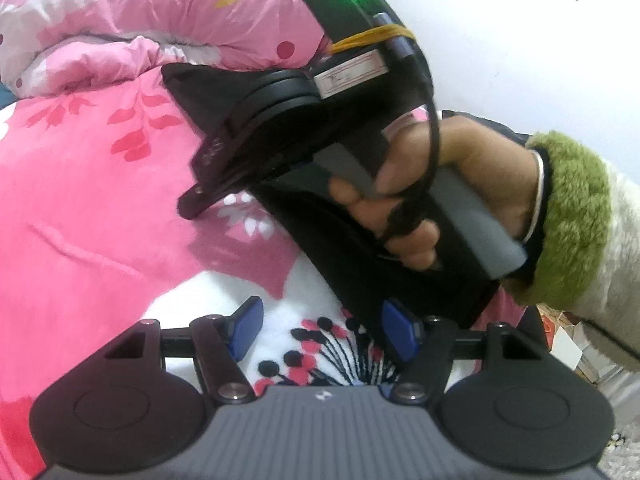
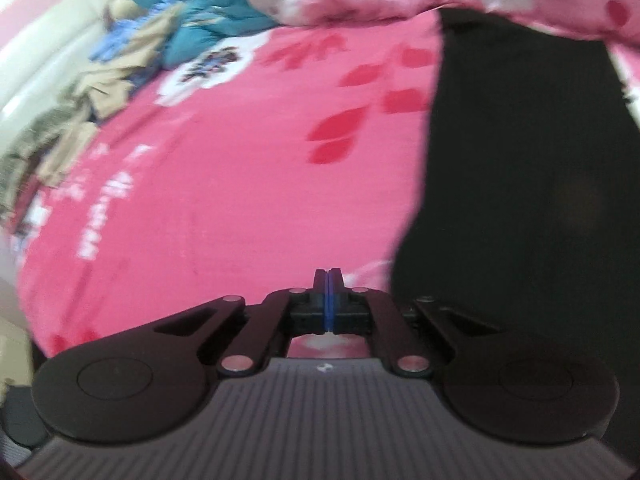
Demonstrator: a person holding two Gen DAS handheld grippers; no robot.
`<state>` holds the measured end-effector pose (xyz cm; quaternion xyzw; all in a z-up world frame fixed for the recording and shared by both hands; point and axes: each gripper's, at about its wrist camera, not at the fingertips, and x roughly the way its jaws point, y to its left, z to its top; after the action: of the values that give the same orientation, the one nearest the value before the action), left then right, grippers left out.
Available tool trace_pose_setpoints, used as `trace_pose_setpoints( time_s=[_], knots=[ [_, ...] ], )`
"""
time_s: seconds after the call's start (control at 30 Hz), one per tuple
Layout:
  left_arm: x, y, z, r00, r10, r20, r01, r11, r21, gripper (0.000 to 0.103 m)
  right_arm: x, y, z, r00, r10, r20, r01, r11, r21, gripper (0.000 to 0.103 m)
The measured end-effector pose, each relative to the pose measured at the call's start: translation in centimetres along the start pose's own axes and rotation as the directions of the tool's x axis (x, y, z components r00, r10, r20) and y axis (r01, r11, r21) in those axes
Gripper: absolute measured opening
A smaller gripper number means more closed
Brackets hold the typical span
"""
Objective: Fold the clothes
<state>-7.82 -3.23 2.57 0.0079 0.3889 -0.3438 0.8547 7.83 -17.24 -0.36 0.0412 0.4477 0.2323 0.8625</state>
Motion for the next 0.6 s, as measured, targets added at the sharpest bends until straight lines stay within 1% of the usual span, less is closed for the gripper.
trace_pose_setpoints(
  time_s=[0.07, 0.1, 0.17, 0.27, 0.3, 0.37, 0.4, 0.43, 0.47, 0.5, 0.53, 0.6],
  knots=[
    [0.0, -0.1, 0.0, 1.000, 0.005, -0.001, -0.005, 1.000, 0.006, 0.067, 1.0, 0.6, -0.1, 1.000, 0.028, -0.007, -0.028, 1.000, -0.001, 0.000],
    [0.0, -0.2, 0.0, 1.000, 0.005, 0.001, -0.005, 1.000, 0.007, 0.067, 1.0, 0.9, -0.1, 1.000, 0.031, 0.002, -0.031, 0.999, -0.012, 0.000],
    [0.1, -0.2, 0.1, 1.000, -0.002, 0.004, 0.002, 1.000, 0.005, 0.067, -0.4, 0.8, 0.2, 0.999, 0.023, 0.031, -0.023, 1.000, -0.012, 0.002],
    [0.9, -0.2, 0.6, 1.000, -0.027, 0.002, 0.027, 1.000, -0.008, 0.064, -4.6, -0.3, 0.1, 0.991, -0.082, 0.103, 0.083, 0.996, -0.011, 0.003],
    [1.2, -0.2, 0.9, 0.999, -0.039, 0.000, 0.039, 0.999, -0.010, 0.062, -6.4, -0.8, -0.2, 0.986, -0.109, 0.127, 0.110, 0.994, 0.001, 0.003],
    [1.9, -0.6, 1.2, 0.999, -0.054, -0.008, 0.054, 0.998, -0.013, 0.058, -9.1, -1.9, -1.1, 0.977, -0.144, 0.156, 0.140, 0.990, 0.034, 0.008],
    [2.2, -0.9, 1.4, 0.998, -0.059, -0.012, 0.059, 0.998, -0.014, 0.053, -10.4, -2.4, -1.7, 0.971, -0.168, 0.171, 0.162, 0.986, 0.048, 0.011],
    [2.6, -1.2, 1.4, 0.998, -0.055, -0.016, 0.055, 0.998, -0.012, 0.042, -11.5, -2.7, -2.5, 0.964, -0.192, 0.182, 0.185, 0.981, 0.055, 0.016],
    [3.0, -1.5, 1.4, 0.999, -0.033, -0.028, 0.033, 0.999, -0.009, 0.036, -12.5, -3.0, -3.2, 0.957, -0.215, 0.193, 0.207, 0.976, 0.062, 0.021],
    [3.4, -1.7, 1.4, 0.999, -0.010, -0.039, 0.010, 1.000, -0.006, 0.021, -13.1, -3.1, -4.0, 0.951, -0.234, 0.200, 0.226, 0.972, 0.064, 0.022],
    [3.6, -2.0, 1.3, 0.999, 0.028, -0.043, -0.028, 1.000, -0.005, 0.010, -13.5, -3.2, -4.9, 0.946, -0.252, 0.205, 0.244, 0.968, 0.065, 0.023],
    [3.3, -2.0, 1.2, 0.998, 0.041, -0.048, -0.043, 0.999, -0.034, 0.003, -13.6, -3.3, -6.3, 0.938, -0.277, 0.207, 0.270, 0.961, 0.062, 0.024]
  ],
)
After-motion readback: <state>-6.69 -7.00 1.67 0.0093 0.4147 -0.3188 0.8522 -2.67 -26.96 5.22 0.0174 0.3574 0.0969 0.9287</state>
